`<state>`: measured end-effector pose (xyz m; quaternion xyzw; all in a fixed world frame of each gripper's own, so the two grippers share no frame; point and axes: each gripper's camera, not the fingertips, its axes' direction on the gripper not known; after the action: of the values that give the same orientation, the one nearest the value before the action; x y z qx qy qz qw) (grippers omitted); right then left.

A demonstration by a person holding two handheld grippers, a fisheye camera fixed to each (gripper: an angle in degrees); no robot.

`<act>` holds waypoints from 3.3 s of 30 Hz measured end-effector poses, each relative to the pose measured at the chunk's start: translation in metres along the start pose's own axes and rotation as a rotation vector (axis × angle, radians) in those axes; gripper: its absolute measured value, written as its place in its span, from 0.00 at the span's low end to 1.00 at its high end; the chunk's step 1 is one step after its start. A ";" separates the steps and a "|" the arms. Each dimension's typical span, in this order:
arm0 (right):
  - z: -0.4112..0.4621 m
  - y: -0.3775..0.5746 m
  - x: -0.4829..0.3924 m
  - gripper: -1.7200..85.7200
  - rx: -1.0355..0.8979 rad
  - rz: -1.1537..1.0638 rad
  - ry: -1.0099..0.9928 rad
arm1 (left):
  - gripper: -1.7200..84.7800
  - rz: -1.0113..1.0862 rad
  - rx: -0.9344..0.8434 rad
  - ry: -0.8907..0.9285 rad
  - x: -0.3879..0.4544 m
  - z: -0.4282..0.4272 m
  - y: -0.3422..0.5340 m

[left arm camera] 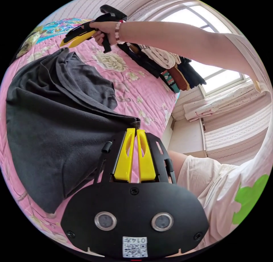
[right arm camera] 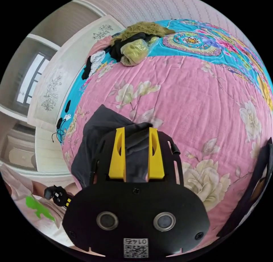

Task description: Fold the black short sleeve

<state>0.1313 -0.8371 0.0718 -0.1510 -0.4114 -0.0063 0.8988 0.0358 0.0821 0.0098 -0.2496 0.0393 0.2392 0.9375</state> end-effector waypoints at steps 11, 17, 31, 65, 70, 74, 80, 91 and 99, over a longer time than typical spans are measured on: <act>-0.058 -0.006 0.028 0.04 -0.016 0.132 -0.007 | 0.01 0.002 0.026 0.026 0.042 0.002 -0.050; -0.110 -0.003 0.036 0.03 0.038 0.072 -0.041 | 0.01 0.040 0.036 0.052 0.062 0.002 -0.075; -0.149 0.052 0.056 0.11 0.021 0.144 -0.089 | 0.01 0.064 -0.020 0.031 0.096 0.015 -0.118; -0.159 0.145 0.025 0.03 -0.098 0.163 -0.001 | 0.01 -0.096 -0.157 -0.041 0.125 0.020 -0.182; -0.158 0.154 0.039 0.03 -0.122 0.174 0.062 | 0.01 -0.108 -0.165 -0.037 0.124 0.021 -0.187; -0.162 0.169 0.034 0.03 -0.063 0.154 0.044 | 0.01 -0.112 -0.171 -0.028 0.122 0.022 -0.191; -0.162 0.217 0.012 0.08 -0.083 0.134 -0.101 | 0.01 -0.101 -0.154 -0.001 0.120 0.018 -0.195; -0.125 0.310 -0.024 0.06 -0.123 0.118 -0.116 | 0.01 -0.081 -0.164 0.015 0.108 0.012 -0.202; -0.128 0.321 -0.026 0.02 -0.104 0.174 0.055 | 0.01 -0.082 -0.169 0.011 0.097 0.007 -0.206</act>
<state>0.2525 -0.5694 -0.1116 -0.2323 -0.3711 0.0462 0.8979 0.2175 -0.0294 0.0898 -0.3307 0.0138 0.2015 0.9219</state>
